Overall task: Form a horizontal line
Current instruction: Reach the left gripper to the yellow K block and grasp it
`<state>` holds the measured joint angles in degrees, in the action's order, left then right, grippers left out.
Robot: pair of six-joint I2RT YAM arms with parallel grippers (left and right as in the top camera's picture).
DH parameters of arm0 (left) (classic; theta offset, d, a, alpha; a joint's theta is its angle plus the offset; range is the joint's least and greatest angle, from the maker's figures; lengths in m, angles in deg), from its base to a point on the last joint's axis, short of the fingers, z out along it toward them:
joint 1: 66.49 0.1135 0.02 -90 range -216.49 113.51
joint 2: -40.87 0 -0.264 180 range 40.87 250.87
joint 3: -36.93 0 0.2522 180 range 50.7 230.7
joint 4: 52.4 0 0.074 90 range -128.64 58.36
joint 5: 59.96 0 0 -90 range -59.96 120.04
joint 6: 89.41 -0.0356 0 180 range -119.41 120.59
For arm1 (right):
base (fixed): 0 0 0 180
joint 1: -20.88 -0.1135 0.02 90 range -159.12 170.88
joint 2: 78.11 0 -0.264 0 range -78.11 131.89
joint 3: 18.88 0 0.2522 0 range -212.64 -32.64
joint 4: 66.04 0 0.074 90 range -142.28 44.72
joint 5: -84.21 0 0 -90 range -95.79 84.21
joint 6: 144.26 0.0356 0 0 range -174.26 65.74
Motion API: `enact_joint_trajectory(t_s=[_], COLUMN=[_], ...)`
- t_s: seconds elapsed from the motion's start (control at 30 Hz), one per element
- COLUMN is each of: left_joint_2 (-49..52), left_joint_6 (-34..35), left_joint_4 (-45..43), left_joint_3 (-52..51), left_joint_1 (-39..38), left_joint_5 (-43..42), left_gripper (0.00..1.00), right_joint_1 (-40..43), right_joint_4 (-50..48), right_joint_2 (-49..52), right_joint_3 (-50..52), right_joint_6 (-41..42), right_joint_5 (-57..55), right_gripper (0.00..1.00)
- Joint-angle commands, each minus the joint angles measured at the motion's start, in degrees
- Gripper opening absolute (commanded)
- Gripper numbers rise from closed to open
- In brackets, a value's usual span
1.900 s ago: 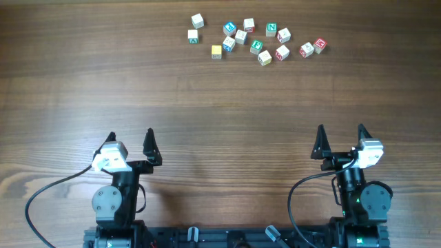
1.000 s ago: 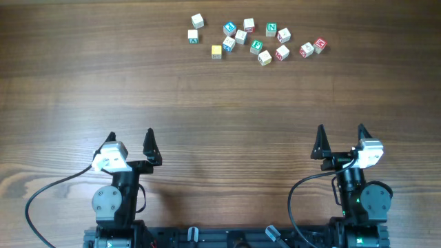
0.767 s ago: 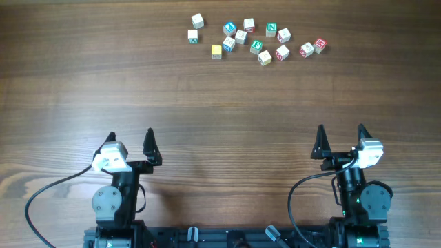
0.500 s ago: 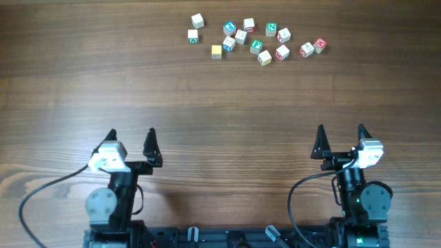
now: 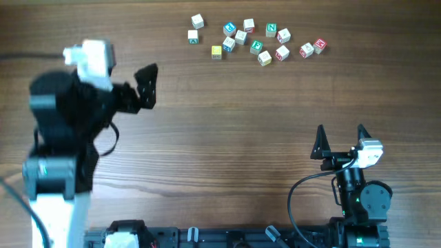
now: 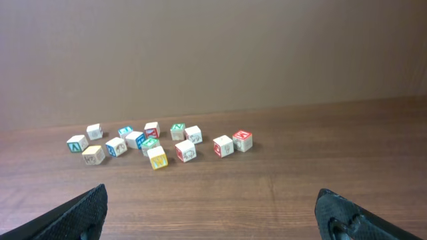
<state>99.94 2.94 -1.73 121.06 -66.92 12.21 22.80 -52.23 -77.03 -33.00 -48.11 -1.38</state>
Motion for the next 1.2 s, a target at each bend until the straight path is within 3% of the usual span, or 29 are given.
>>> enact_joint_trajectory(t_s=[0.0,0.17,0.47,0.6,0.83,0.93,1.03,1.17], left_joint_2=[11.9,24.6,46.4,53.3,63.5,67.0,67.8,69.9], left_joint_6=[-5.1,-7.4,-9.0,-9.0,-8.8,-6.3,-1.5,1.3], left_joint_4=[3.0,-2.0,-23.8,-23.5,-30.8,-34.2,-34.9,-37.3], left_joint_3=[11.6,18.6,18.6,18.6,18.6,18.6,18.6,18.6], left_joint_1=[-5.3,-12.9,-15.7,-16.9,-20.8,-21.3,-20.8,-20.0], left_joint_5=[-2.3,5.8,5.2,3.7,3.8,4.7,13.0,13.4], left_gripper=[1.0,1.0,1.0,1.0,1.0,1.0,1.0,1.0], right_joint_1=[0.2,0.2,0.2,0.2,0.2,0.2,0.2,0.2], right_joint_4=[-0.2,-0.2,-0.2,-0.2,-0.2,-0.2,-0.2,-0.2], right_joint_2=[-0.3,-0.3,-0.3,-0.3,-0.3,-0.3,-0.3,-0.3], right_joint_3=[0.1,0.1,0.1,0.1,0.1,0.1,0.1,0.1], right_joint_6=[0.0,0.0,0.0,0.0,0.0,0.0,0.0,0.0], right_joint_5=[-0.8,-0.8,-0.8,-0.8,-0.8,-0.8,-0.8,-0.8], right_gripper=[1.0,1.0,1.0,1.0,1.0,1.0,1.0,1.0])
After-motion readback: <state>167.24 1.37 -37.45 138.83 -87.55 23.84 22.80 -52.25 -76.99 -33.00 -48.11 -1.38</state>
